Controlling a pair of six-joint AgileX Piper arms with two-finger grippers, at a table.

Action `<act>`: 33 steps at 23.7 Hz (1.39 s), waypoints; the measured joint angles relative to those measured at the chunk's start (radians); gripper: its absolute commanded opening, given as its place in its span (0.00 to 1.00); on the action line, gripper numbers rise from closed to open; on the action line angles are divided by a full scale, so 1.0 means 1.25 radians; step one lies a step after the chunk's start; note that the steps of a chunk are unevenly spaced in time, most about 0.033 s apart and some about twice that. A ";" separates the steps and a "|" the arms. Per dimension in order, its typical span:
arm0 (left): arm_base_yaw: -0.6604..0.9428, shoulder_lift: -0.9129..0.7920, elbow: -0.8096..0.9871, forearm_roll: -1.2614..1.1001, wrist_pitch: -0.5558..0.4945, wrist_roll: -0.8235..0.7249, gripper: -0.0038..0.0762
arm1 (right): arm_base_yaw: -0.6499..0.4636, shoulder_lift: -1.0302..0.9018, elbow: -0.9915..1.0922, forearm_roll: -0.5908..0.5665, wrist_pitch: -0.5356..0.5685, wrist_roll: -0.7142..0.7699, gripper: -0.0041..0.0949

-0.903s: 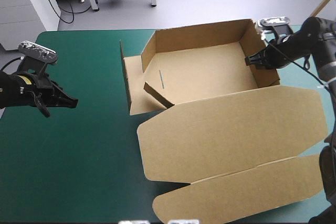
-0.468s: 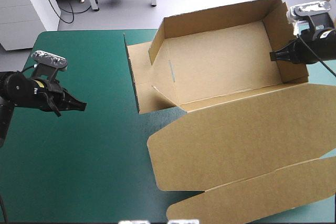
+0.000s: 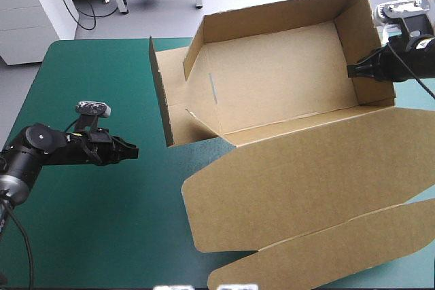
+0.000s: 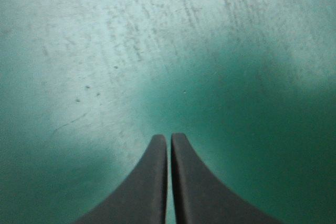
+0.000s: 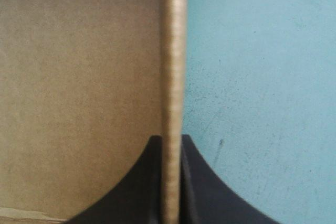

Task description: Fold the box

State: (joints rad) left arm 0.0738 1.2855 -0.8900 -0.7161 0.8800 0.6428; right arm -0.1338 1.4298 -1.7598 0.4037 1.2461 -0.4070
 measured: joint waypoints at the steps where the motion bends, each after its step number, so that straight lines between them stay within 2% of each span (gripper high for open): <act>1: 0.000 0.013 0.013 -0.046 -0.010 0.016 0.07 | 0.000 0.000 0.000 0.002 0.000 0.000 0.02; 5: 0.000 0.058 0.027 -0.188 -0.010 0.080 0.07 | 0.000 0.000 0.000 0.002 0.000 0.000 0.02; 10: 0.000 0.115 0.029 -0.378 0.058 0.183 0.07 | 0.000 0.000 0.028 0.003 0.000 -0.009 0.02; 14: 0.000 0.144 0.030 -0.509 0.150 0.273 0.16 | 0.000 0.000 0.069 0.003 0.000 -0.018 0.02; 15: 0.000 0.147 0.030 -0.522 0.165 0.287 0.28 | 0.000 0.000 0.075 0.002 0.000 -0.021 0.02; 16: 0.000 0.151 0.030 -0.556 0.197 0.301 0.33 | 0.000 0.000 0.087 0.006 0.000 -0.027 0.02; 17: 0.000 0.152 0.030 -0.565 0.207 0.304 0.50 | 0.000 0.000 0.090 0.011 0.000 -0.030 0.02; 18: 0.000 0.152 0.030 -0.581 0.225 0.309 0.57 | 0.000 0.000 0.092 0.020 0.000 -0.033 0.02; 19: 0.000 0.152 0.030 -0.588 0.230 0.311 0.74 | 0.000 0.000 0.092 0.024 0.000 -0.035 0.02; 21: 0.000 0.152 0.030 -0.604 0.234 0.320 0.91 | 0.000 0.000 0.092 0.032 -0.001 -0.035 0.02; 30: -0.001 0.152 0.030 -0.695 0.235 0.327 0.92 | 0.005 0.000 0.092 0.032 -0.031 -0.030 0.03; 33: -0.001 0.152 0.030 -0.707 0.235 0.328 0.92 | 0.045 0.000 0.092 -0.014 -0.065 -0.004 0.03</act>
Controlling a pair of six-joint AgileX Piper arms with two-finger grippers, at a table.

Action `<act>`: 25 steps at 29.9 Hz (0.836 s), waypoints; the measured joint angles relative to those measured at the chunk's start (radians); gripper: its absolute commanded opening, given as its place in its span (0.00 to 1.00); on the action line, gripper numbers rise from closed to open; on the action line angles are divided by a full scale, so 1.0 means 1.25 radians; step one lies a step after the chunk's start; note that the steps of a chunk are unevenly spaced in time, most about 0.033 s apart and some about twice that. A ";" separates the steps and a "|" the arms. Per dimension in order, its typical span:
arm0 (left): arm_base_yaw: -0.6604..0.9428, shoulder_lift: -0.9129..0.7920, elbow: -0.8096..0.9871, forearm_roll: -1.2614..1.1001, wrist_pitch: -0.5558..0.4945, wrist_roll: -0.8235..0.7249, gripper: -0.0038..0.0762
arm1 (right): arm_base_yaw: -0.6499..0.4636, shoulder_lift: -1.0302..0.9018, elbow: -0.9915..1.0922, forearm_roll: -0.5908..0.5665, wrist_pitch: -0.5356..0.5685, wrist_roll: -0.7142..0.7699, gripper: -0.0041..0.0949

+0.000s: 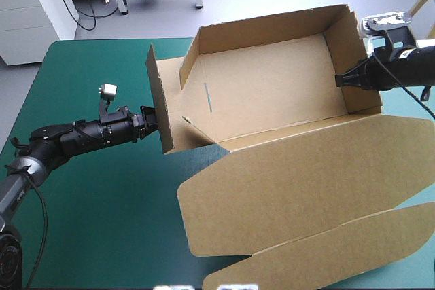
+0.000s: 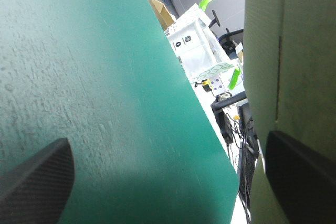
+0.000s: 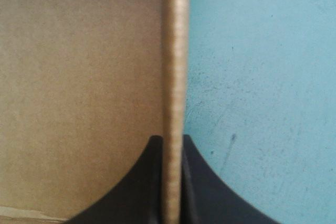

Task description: Fold the box

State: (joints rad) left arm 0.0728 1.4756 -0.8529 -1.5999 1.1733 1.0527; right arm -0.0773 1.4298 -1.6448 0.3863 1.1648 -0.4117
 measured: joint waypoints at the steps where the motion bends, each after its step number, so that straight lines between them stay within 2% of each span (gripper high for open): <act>1: 0.000 0.000 0.000 -0.003 0.000 0.000 0.92 | 0.018 0.000 0.000 -0.019 -0.010 0.013 0.03; 10: 0.000 -0.039 0.000 -0.021 -0.007 0.000 0.92 | 0.126 0.000 0.000 -0.157 -0.082 0.114 0.03; 18: -0.004 -0.106 -0.028 -0.047 -0.002 0.012 0.92 | 0.142 0.000 0.000 -0.171 -0.096 0.135 0.03; 25: -0.057 -0.114 -0.084 -0.047 0.007 0.012 0.92 | 0.145 0.000 0.000 -0.173 -0.101 0.139 0.03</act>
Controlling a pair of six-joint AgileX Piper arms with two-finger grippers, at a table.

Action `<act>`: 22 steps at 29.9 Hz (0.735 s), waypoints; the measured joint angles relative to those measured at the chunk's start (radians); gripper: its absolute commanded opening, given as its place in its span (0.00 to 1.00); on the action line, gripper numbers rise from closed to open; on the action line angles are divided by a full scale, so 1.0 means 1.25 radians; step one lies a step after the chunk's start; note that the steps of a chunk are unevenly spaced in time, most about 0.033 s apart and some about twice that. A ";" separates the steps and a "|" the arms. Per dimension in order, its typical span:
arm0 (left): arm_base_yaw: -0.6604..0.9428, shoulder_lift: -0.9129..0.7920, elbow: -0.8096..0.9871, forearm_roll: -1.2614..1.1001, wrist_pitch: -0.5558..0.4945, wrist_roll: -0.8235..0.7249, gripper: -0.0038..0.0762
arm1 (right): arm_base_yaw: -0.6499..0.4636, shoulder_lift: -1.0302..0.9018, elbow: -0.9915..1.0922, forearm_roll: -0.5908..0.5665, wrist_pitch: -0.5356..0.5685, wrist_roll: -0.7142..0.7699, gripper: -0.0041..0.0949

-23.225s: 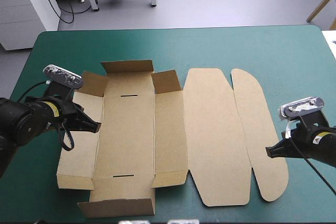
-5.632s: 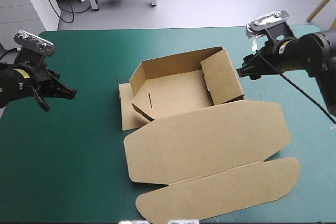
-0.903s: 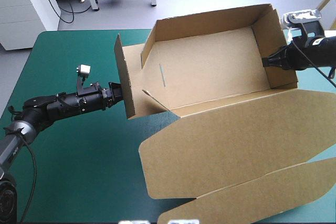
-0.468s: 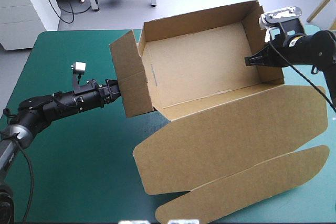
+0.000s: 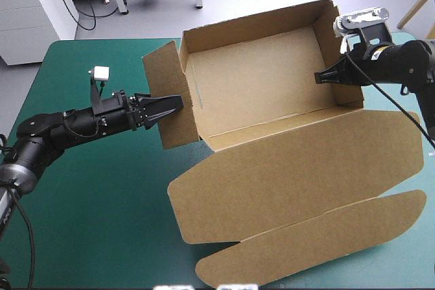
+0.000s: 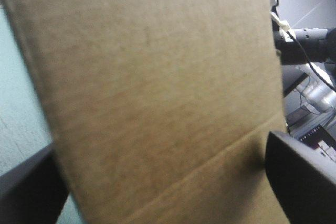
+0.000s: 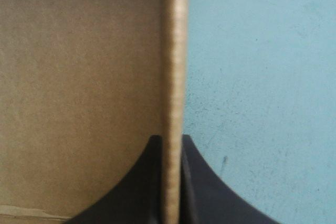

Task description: Fold the box

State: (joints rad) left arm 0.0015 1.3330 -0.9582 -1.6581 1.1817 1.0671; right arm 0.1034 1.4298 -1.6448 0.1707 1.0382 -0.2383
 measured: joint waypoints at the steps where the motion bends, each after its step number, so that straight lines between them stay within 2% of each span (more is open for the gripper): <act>1: -0.010 0.000 -0.008 0.001 0.000 0.000 0.92 | 0.002 0.000 0.000 -0.001 -0.001 0.000 0.03; 11: -0.075 0.000 -0.076 0.024 -0.015 -0.006 0.92 | 0.064 0.000 0.000 -0.034 -0.036 0.032 0.03; 18: -0.117 -0.001 -0.131 0.220 -0.173 -0.118 0.91 | 0.104 0.000 0.002 -0.088 -0.084 0.075 0.03; 22: -0.149 -0.001 -0.171 0.318 -0.262 -0.178 0.86 | 0.144 0.000 0.002 -0.137 -0.120 0.127 0.03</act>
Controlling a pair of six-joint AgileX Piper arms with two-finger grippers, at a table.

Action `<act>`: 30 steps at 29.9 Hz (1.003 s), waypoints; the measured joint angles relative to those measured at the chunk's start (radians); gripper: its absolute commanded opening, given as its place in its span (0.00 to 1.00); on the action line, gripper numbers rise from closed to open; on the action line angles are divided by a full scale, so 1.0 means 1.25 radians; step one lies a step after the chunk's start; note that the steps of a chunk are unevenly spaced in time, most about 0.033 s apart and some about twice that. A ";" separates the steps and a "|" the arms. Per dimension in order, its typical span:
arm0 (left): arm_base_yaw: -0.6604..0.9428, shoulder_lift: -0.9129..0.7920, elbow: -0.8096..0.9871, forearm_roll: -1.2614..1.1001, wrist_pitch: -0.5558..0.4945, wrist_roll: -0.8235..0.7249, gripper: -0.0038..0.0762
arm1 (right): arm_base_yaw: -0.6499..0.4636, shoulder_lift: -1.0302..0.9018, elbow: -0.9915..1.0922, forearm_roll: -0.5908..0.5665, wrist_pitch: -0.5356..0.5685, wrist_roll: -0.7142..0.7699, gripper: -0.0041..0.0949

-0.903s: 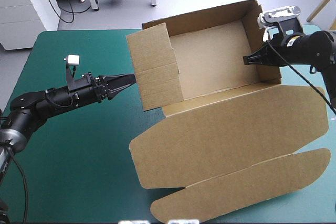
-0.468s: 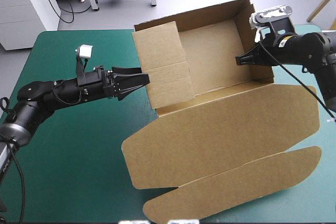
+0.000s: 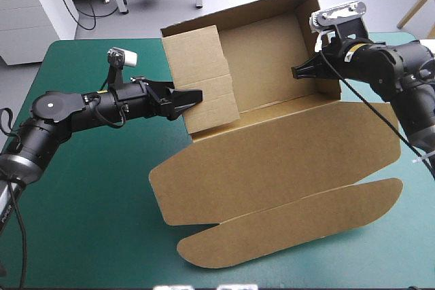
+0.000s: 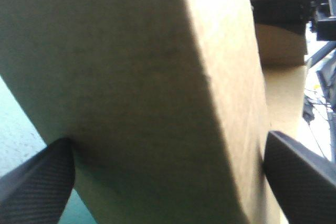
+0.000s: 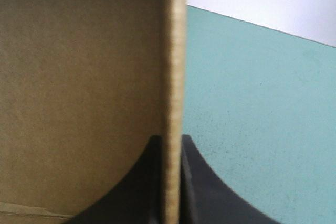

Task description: Fold the box

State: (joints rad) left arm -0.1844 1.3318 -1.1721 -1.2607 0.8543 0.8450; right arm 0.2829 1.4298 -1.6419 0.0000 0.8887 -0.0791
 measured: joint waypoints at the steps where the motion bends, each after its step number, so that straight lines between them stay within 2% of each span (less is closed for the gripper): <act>1: -0.008 0.000 -0.009 0.020 -0.017 -0.015 0.85 | 0.011 0.000 0.000 -0.018 -0.007 0.013 0.03; 6: -0.061 0.000 -0.066 0.187 -0.109 -0.136 0.77 | 0.058 0.000 0.000 -0.115 -0.045 0.095 0.03; 13: -0.113 0.013 -0.138 0.444 -0.159 -0.366 0.68 | 0.106 0.009 0.000 -0.211 -0.086 0.204 0.04; 19: -0.115 0.032 -0.143 0.492 -0.228 -0.473 0.65 | 0.125 0.030 0.000 -0.238 -0.110 0.265 0.04; 24: -0.131 0.045 -0.143 0.522 -0.282 -0.488 0.46 | 0.127 0.042 0.000 -0.246 -0.126 0.285 0.04; 30: -0.173 0.068 -0.143 0.622 -0.350 -0.512 0.09 | 0.121 0.052 0.000 -0.271 -0.126 0.293 0.04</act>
State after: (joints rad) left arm -0.4001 1.4169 -1.3513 -0.4832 0.4172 0.2049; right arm 0.4340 1.4948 -1.6419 -0.3390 0.7314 0.2874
